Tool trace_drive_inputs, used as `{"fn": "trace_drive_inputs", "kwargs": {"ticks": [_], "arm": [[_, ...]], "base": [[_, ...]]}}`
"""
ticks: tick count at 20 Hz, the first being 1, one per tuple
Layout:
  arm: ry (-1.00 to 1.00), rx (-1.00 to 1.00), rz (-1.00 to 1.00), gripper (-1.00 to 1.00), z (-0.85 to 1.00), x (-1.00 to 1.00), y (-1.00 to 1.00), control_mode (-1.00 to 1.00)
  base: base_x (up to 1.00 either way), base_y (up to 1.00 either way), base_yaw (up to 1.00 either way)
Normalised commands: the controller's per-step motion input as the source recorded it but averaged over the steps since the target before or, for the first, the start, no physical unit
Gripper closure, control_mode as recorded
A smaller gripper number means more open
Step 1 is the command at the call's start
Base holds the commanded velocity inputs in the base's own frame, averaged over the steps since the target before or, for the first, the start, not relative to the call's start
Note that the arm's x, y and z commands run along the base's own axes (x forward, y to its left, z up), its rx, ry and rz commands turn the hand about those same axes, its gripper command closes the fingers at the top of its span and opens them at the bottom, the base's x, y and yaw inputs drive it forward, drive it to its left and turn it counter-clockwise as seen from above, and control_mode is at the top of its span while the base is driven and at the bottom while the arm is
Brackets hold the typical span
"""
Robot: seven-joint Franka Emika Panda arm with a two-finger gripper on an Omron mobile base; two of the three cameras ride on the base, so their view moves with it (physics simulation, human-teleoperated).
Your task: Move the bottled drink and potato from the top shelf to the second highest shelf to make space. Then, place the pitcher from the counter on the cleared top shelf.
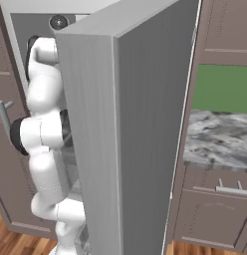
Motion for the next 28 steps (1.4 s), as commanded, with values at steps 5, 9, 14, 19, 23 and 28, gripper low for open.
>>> {"fn": "trace_drive_inputs", "kwargs": {"ticks": [5, 9, 14, 19, 23, 28], "arm": [[-0.19, 0.0, -0.08, 1.0, 0.0, -0.93, 0.0, -1.0], [-0.12, 0.0, -0.13, 1.0, 0.0, -1.0, -0.15, -1.0], [0.0, 0.0, -0.14, 1.0, 0.08, -1.0, -0.53, -1.0], [0.0, 0.06, -0.09, 1.0, 0.14, -1.0, -0.57, -1.0], [0.0, 0.03, -0.08, 1.0, -0.01, -1.0, -0.36, -1.0], [0.0, 0.0, -0.01, 1.0, -0.2, -0.67, -0.11, -1.0]], "base": [[0.0, 0.0, 0.0], [0.0, 0.0, 0.0], [0.0, 0.0, 0.0], [0.0, 0.0, 0.0], [0.0, 0.0, 0.0], [0.0, 0.0, 0.0]]}}
